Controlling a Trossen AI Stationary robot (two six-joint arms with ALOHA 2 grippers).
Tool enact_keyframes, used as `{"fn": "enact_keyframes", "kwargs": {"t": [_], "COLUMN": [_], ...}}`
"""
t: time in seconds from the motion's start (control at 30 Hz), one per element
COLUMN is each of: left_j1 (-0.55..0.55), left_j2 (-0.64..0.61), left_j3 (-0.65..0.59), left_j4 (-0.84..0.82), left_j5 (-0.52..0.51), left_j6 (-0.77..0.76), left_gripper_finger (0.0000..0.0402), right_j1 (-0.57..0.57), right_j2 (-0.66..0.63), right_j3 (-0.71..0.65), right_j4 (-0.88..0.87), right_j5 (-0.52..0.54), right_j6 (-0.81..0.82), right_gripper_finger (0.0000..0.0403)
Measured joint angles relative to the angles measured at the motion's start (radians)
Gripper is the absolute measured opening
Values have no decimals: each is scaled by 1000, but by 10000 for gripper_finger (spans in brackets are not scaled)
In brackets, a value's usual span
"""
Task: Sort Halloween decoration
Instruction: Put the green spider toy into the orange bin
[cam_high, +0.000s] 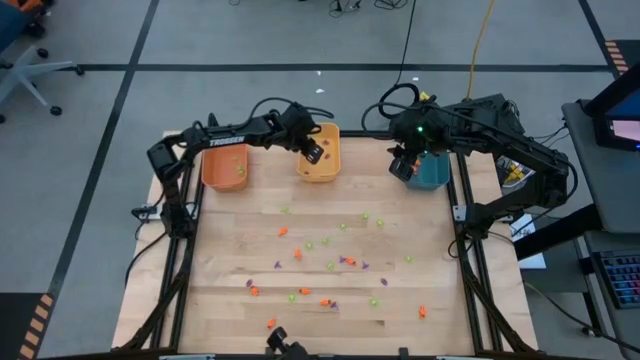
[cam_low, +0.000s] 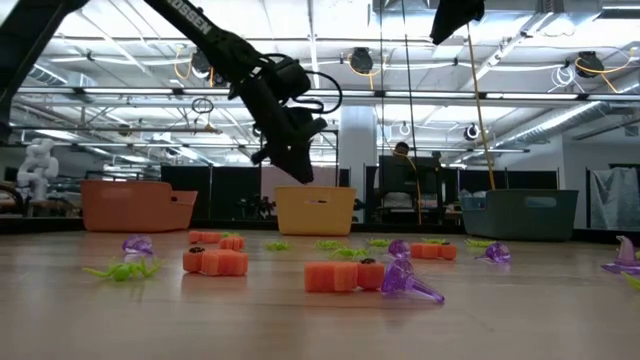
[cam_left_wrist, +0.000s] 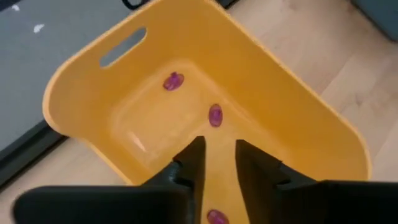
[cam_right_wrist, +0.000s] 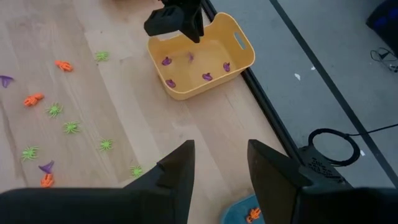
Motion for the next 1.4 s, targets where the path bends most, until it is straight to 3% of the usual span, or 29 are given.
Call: {"fn": "enact_keyframes", "kwargs": {"t": [0.17, 0.27, 0.4, 0.57, 0.73, 0.93, 1.27, 1.4], "left_j1": [2, 4, -14, -81, -170, -298, -462, -481], "left_j2": [-26, -70, -149, -287, -392, -466, -467, -457], "left_j3": [10, 56, 96, 103, 102, 102, 102, 101], "left_j4": [-41, -95, -195, -255, -386, -559, -577, -528], "left_j5": [10, 70, 152, 163, 114, 33, -152, -166], "left_j6": [-56, -136, -206, -243, -248, -310, -419, -419], "left_gripper_finger": [142, 158, 157, 135, 118, 113, 113, 113], "right_j1": [1, 1, 2, 15, 95, 192, 312, 371], "right_j2": [0, 0, 0, 0, -2, -5, -136, -219], "right_j3": [0, 0, 0, 0, 0, -24, -322, -462], "right_j4": [-16, -47, -85, -168, -249, -309, -286, -241], "right_j5": [0, -4, -53, -148, -187, -159, -222, -239], "right_j6": [10, 46, 108, 286, 480, 597, 767, 905], "right_gripper_finger": [134, 134, 134, 134, 134, 134, 135, 136]}}
